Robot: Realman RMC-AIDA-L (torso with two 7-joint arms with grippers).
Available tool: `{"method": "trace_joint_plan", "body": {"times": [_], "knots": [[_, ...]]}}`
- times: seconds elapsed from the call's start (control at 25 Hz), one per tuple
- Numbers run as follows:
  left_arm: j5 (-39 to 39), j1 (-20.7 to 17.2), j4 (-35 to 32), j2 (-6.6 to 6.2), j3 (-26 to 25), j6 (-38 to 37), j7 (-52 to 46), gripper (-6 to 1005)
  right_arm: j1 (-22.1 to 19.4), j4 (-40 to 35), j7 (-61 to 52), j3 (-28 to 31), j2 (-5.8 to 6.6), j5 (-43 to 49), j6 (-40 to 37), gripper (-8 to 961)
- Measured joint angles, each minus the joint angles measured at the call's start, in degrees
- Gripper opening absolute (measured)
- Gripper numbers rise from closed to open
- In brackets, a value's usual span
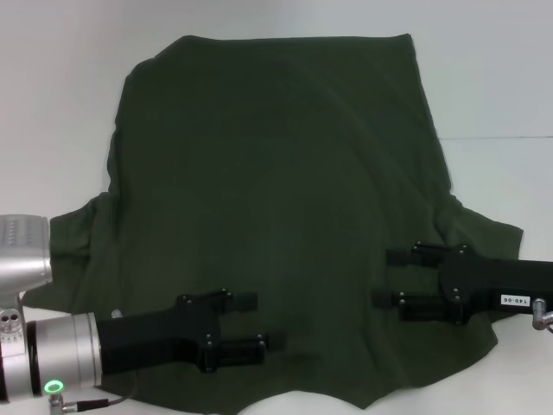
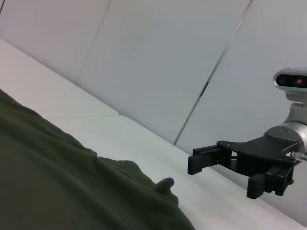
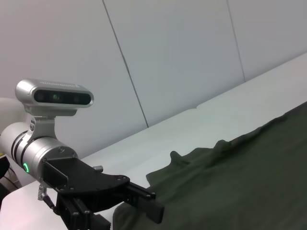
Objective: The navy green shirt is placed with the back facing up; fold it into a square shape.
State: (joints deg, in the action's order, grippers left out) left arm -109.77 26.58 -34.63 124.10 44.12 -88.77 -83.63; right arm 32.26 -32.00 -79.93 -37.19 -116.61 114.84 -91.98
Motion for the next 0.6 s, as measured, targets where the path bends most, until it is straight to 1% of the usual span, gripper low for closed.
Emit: {"method": "trace_joint_plan", "body": {"times": [0.44,0.6], "knots": [[0.0,0.16,-0.03,-0.09,-0.19,0.25,-1.0,876,0.08,0.01,0.27,0.04,-0.56,-0.09,0.15,880],[0.01,0.28,-0.31,-0.23,-2.38,1.52,-4.0,877,0.09,0.01,0.02,0.17,-0.84,-0.7,0.12,880]]}}
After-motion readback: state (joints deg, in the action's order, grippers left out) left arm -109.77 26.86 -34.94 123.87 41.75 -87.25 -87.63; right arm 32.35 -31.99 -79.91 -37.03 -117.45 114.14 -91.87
